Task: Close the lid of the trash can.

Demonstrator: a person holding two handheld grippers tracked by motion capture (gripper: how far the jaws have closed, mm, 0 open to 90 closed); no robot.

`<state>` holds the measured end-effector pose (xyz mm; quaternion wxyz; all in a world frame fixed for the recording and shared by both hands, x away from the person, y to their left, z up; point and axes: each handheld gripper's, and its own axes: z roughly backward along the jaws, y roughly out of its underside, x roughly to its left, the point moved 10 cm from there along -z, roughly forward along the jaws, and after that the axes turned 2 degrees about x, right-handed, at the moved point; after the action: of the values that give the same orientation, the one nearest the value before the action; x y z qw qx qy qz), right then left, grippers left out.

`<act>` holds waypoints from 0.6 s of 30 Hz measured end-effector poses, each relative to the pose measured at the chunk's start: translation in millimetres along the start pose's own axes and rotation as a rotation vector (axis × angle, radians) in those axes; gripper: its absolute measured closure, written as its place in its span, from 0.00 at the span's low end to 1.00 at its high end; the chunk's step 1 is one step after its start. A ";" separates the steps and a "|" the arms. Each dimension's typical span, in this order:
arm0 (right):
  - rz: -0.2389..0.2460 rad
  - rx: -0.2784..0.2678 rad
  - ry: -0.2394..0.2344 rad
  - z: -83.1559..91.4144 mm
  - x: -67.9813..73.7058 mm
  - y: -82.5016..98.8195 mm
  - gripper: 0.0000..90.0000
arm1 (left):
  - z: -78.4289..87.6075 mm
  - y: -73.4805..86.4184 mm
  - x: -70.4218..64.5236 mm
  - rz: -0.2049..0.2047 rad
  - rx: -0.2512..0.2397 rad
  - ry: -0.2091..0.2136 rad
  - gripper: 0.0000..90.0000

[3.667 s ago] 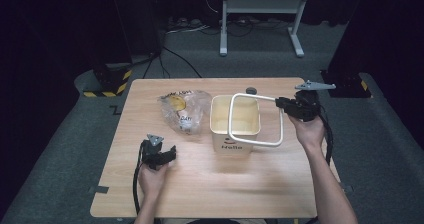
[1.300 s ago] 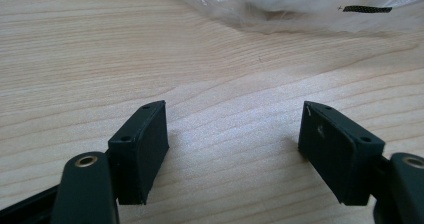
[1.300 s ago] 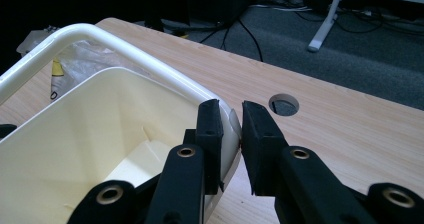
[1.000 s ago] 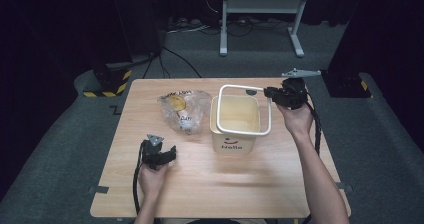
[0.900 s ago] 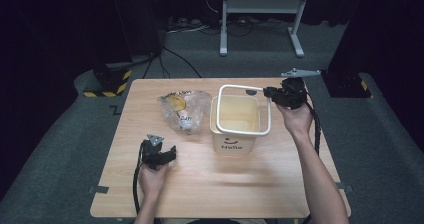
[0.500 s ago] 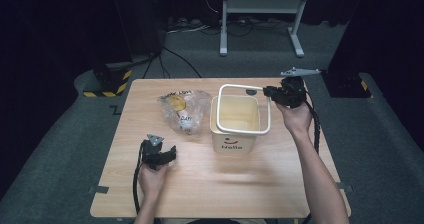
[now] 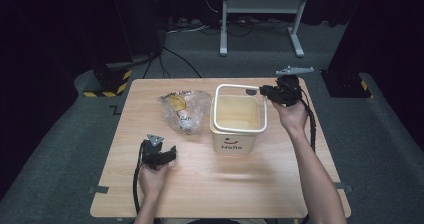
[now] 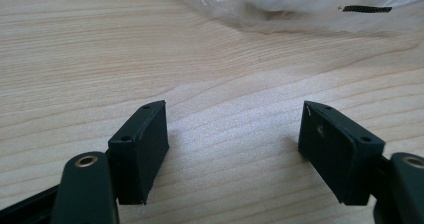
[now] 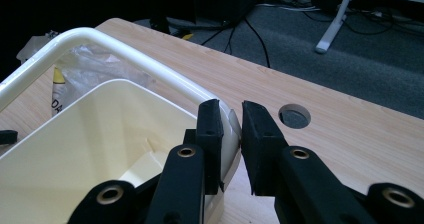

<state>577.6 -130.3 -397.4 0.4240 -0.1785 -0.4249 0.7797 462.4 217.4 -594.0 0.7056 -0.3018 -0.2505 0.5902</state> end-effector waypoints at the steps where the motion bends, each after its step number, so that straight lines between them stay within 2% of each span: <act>1: 0.003 -0.001 -0.001 0.0 0.6 -0.9 0.88 | 0.1 0.0 0.2 -0.002 0.001 0.000 0.31; 18: 0.000 0.018 0.002 -7.8 -2.4 2.0 0.88 | -0.2 -0.3 -0.2 0.002 -0.004 0.000 0.31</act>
<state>582.9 -128.8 -403.7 0.4261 -0.1755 -0.4176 0.7831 462.7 217.1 -593.9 0.7045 -0.3032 -0.2514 0.5905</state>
